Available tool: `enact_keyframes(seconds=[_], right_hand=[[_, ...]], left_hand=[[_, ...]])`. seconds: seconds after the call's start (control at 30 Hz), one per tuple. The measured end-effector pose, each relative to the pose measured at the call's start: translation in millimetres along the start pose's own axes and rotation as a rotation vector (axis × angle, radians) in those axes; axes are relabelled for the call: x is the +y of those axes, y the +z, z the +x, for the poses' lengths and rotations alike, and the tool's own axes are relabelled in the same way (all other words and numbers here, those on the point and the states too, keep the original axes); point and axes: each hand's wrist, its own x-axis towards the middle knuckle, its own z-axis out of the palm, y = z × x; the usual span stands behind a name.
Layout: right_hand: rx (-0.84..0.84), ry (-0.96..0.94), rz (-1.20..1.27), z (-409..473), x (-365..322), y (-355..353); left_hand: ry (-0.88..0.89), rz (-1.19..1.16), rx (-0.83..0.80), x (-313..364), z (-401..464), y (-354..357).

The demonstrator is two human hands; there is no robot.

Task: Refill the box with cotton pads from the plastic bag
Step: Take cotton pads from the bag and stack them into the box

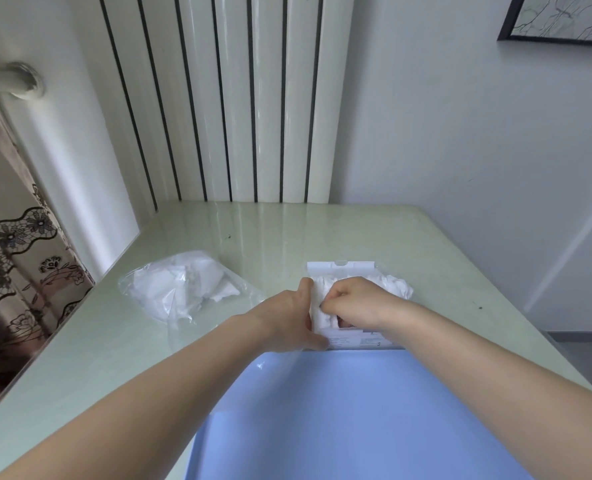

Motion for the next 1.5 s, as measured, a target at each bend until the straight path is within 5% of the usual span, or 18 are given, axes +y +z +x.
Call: enact_keyframes(seconds=[0.53, 0.67, 1.37, 1.5], right_hand=[[-0.068, 0.148, 0.045, 3, -6, -6], [-0.074, 0.145, 0.112, 5, -4, -2], [-0.066, 0.104, 0.105, -3, -8, 4], [0.167, -0.108, -0.175, -22, -9, 4]], left_hand=[[-0.086, -0.144, -0.116, 3, -8, -22], [-0.138, -0.361, -0.046, 8, -9, -32], [-0.161, -0.152, 0.131, 13, -16, -43], [-0.161, -0.127, 0.287, -10, -47, -74]])
